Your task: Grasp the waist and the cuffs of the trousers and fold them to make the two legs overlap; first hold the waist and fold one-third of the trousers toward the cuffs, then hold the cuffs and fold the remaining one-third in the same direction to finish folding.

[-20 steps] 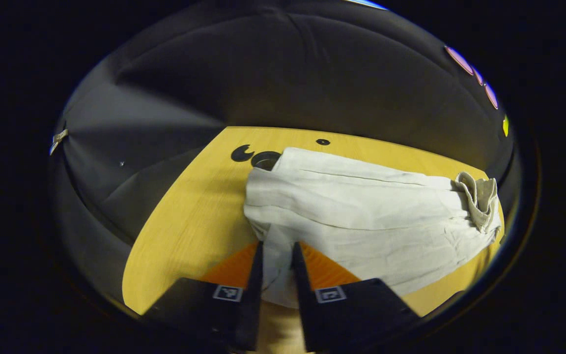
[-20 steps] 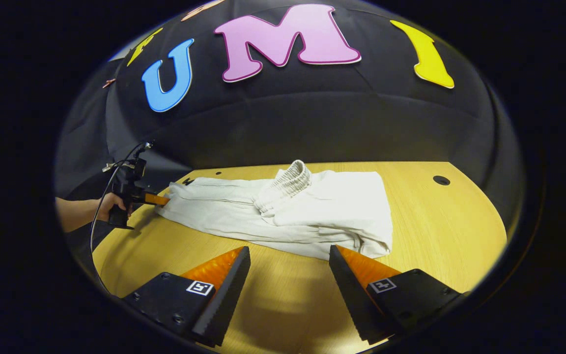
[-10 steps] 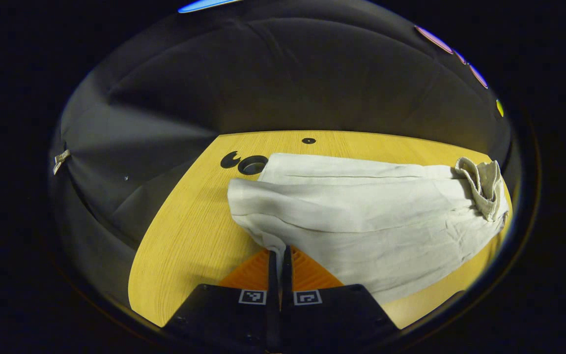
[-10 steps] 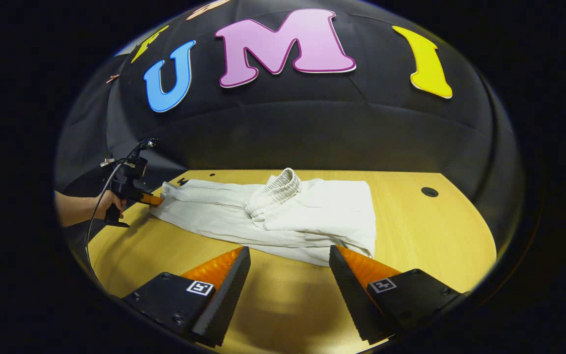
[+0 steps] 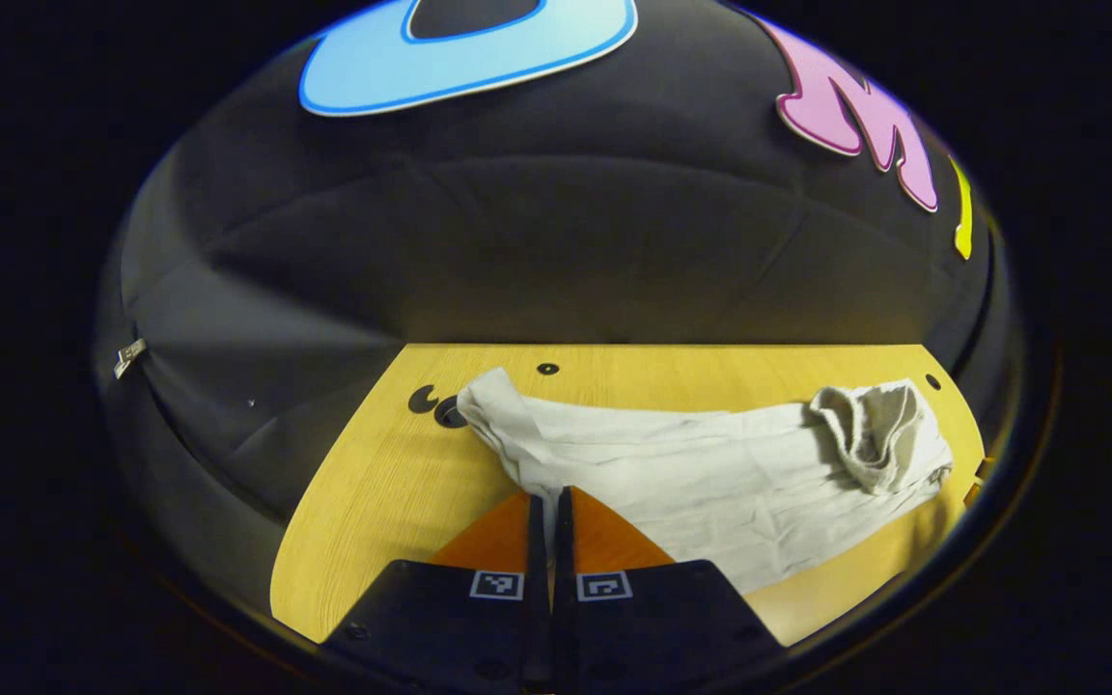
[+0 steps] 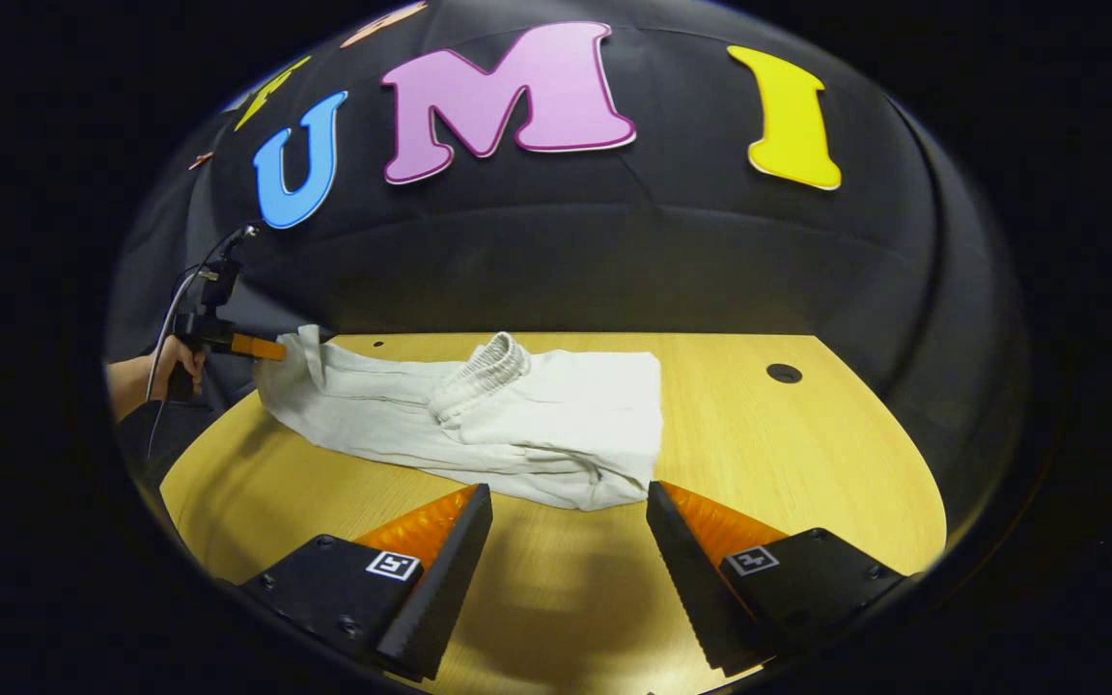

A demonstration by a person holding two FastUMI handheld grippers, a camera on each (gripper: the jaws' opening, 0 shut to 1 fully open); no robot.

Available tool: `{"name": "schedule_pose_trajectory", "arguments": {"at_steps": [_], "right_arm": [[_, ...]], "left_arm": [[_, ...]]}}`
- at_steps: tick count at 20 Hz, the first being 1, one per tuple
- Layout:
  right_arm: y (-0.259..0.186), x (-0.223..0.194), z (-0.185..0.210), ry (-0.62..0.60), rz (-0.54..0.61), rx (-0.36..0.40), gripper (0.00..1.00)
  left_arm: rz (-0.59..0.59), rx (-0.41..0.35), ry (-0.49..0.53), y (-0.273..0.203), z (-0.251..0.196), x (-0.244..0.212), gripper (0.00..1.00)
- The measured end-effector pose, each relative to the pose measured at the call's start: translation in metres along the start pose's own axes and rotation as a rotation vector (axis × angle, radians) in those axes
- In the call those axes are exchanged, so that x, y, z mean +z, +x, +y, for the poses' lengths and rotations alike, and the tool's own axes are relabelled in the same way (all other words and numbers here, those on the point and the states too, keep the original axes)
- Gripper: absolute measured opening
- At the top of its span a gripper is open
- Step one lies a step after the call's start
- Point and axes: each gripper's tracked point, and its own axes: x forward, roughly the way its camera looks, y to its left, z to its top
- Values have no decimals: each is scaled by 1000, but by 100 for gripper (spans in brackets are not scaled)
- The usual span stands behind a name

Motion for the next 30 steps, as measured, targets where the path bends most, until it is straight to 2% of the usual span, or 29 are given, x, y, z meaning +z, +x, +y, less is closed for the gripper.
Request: {"name": "schedule_pose_trajectory", "arguments": {"at_steps": [6, 7, 8, 9, 16, 24, 30], "right_arm": [[-20, 7, -26, 9, -1, -35, 98], [-24, 7, -30, 20, -1, -39, 98], [-28, 7, -33, 31, -2, -44, 98], [-30, 9, -37, 42, -4, -50, 98], [-53, 7, -60, 104, -22, -85, 98], [-84, 7, -100, 176, -52, -150, 98], [-95, 3, -113, 184, -65, -179, 98]], "left_arm": [[-63, -66, 40, -27, -70, 61, 6], [-70, -83, 48, -32, -87, 70, 1], [-76, -103, 56, -36, -104, 77, 1], [-80, -127, 67, -39, -122, 84, 5], [-117, -264, 146, -54, -251, 123, 5], [-114, -459, 155, -76, -397, 122, 5], [-56, -559, 167, -76, -476, 91, 6]]}}
